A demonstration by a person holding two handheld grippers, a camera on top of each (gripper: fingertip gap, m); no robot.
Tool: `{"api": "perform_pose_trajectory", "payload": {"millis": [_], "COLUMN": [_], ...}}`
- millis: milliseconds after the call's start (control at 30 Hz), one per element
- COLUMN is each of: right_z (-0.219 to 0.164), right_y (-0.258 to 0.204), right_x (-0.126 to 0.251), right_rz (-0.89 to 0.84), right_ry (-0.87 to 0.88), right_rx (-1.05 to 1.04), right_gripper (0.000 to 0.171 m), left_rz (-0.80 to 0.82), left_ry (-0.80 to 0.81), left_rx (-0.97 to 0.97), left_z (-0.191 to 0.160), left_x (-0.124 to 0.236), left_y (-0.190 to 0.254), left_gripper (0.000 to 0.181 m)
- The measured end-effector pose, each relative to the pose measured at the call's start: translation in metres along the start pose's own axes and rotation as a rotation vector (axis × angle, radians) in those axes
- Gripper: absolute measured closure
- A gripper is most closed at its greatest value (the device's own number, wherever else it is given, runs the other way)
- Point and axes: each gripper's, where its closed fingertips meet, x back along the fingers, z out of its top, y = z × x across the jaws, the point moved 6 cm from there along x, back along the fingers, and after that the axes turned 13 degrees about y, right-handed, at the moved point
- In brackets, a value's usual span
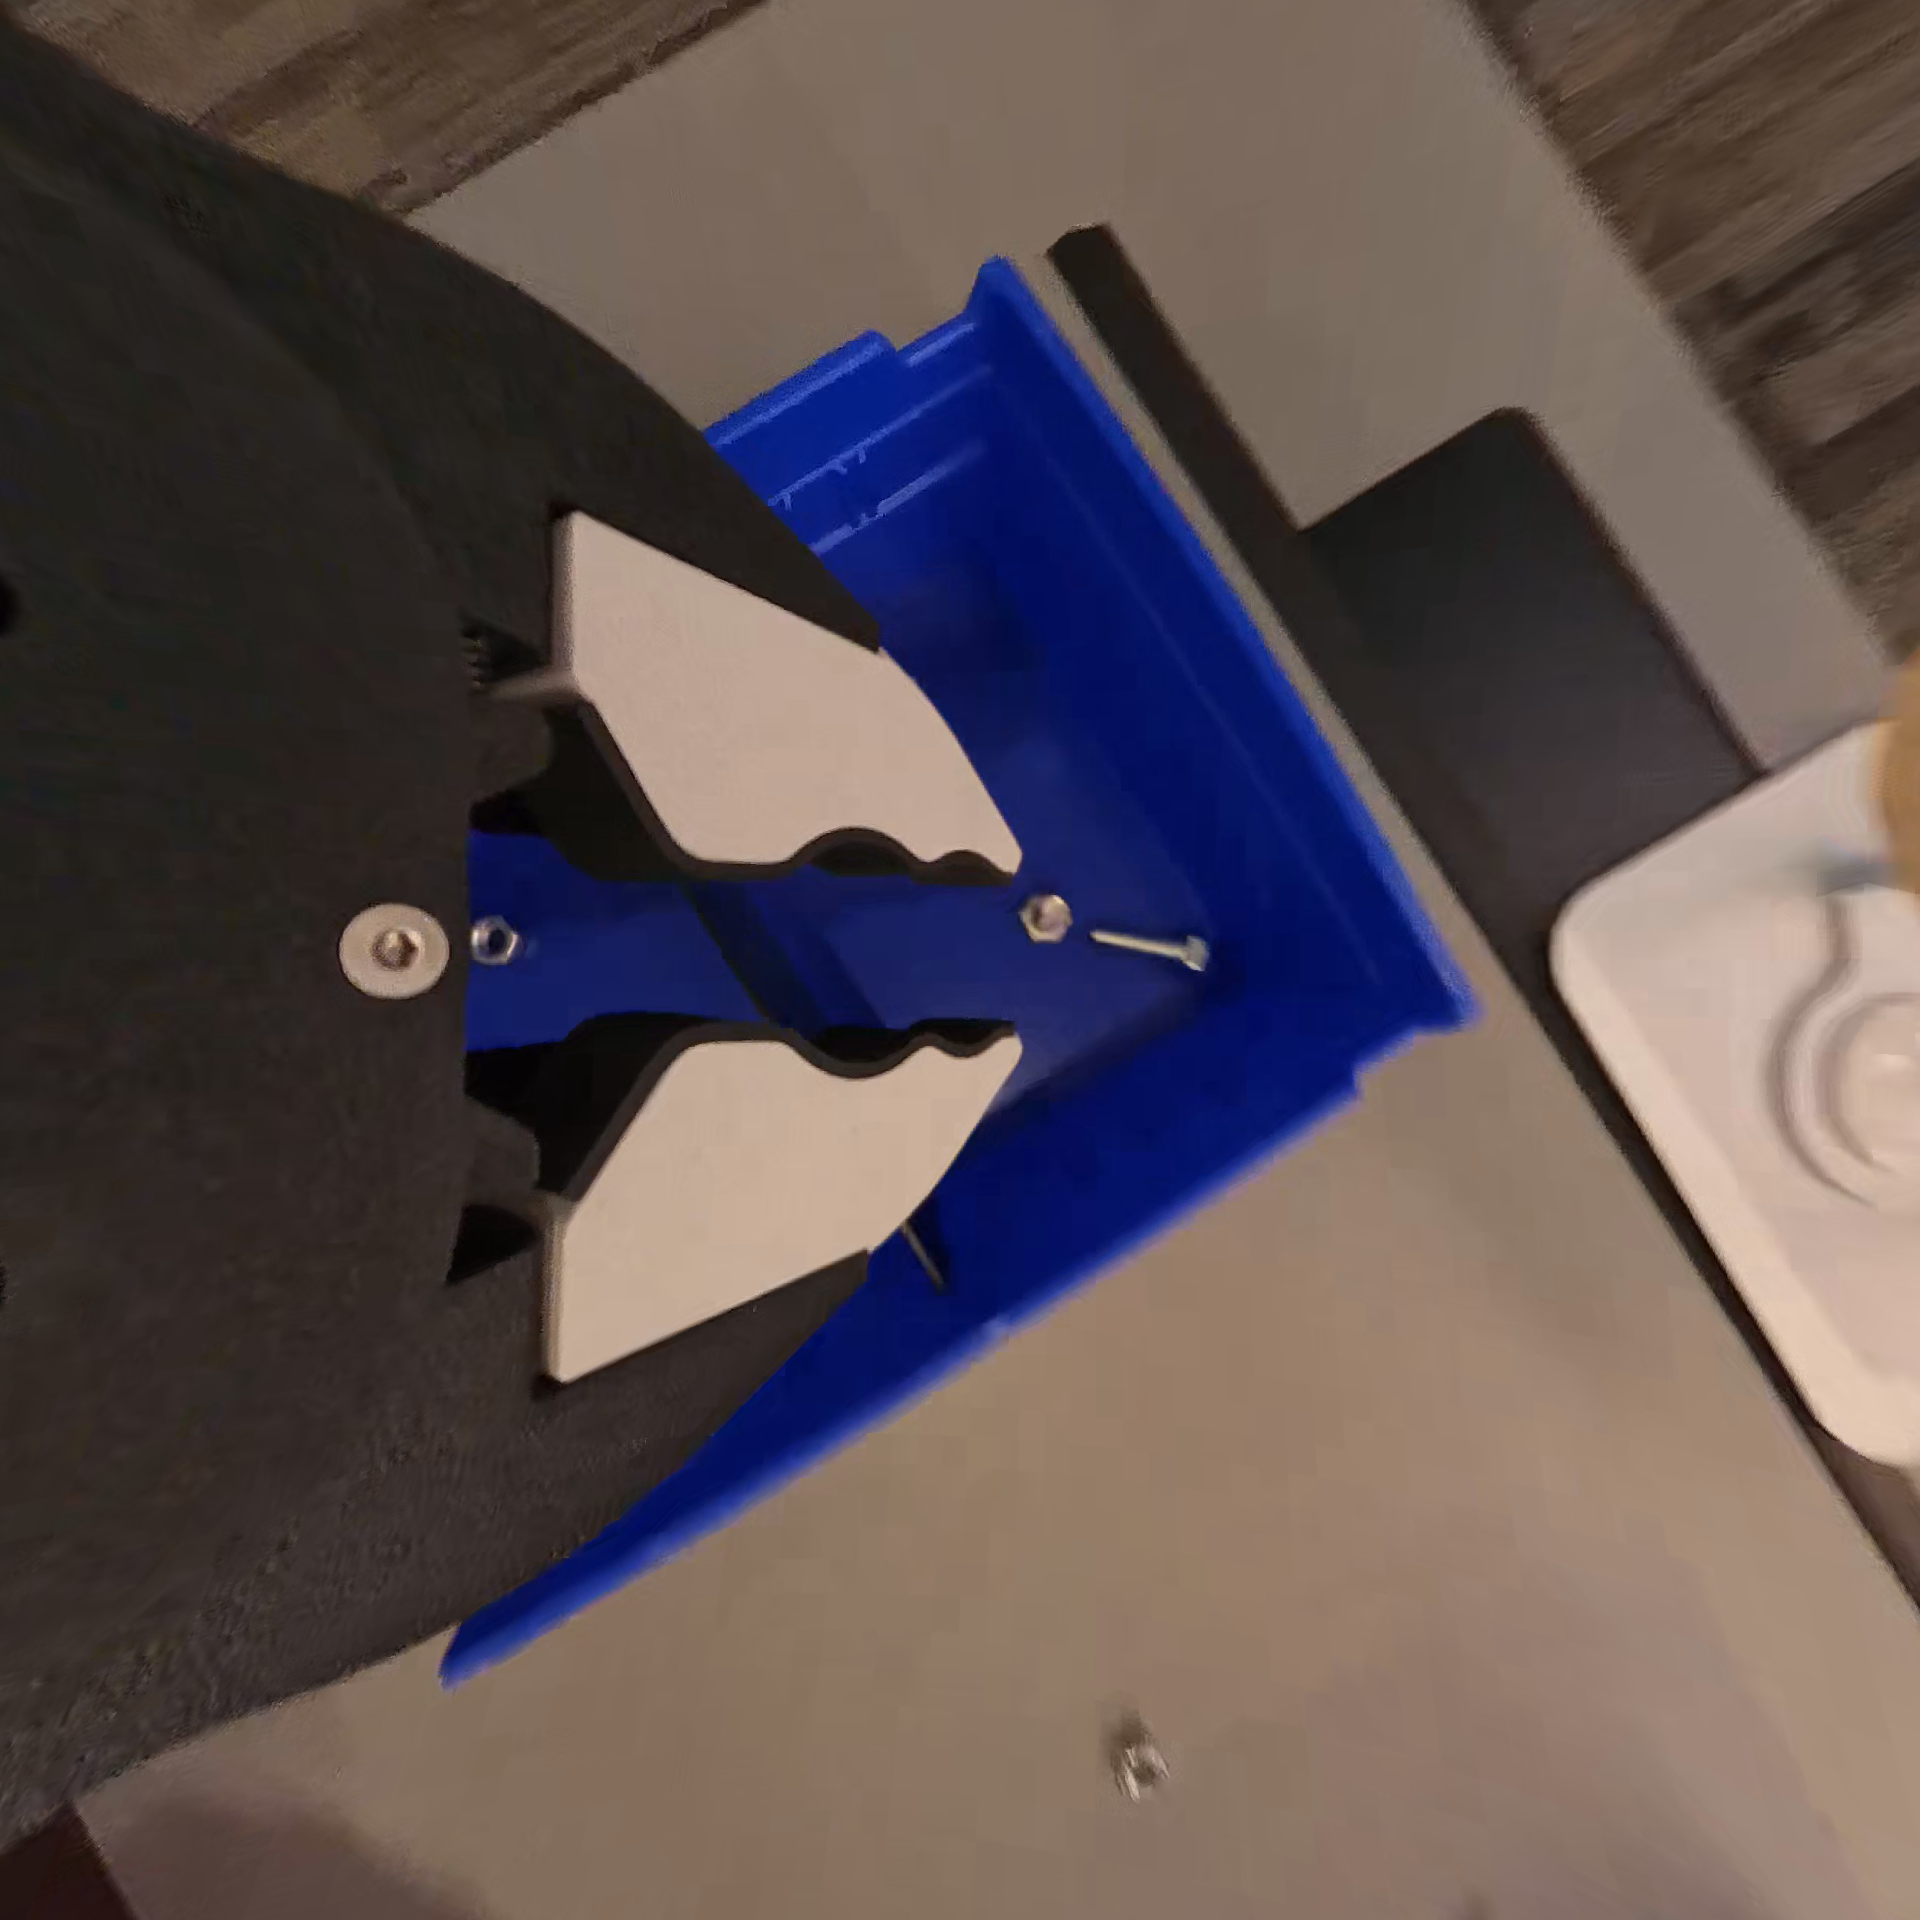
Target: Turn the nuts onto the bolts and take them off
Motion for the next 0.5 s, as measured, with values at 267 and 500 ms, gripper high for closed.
{"api": "perform_pose_trajectory", "payload": {"millis": [267, 500], "right_z": [-0.012, -0.023], "right_y": [-0.005, -0.008], "right_x": [-0.009, -0.017], "right_rz": [0.015, 0.03], "right_ry": [-0.08, -0.132], "right_rx": [0.04, 0.045], "right_gripper": [0.117, 0.117], "left_rz": [-0.124, -0.091], "left_ry": [-0.106, -0.224], "left_rx": [-0.06, -0.066], "left_z": [-0.042, -0.054], "left_x": [-0.068, -0.096], "left_y": [-0.009, -0.017], "left_gripper": [0.152, 0.155]}}
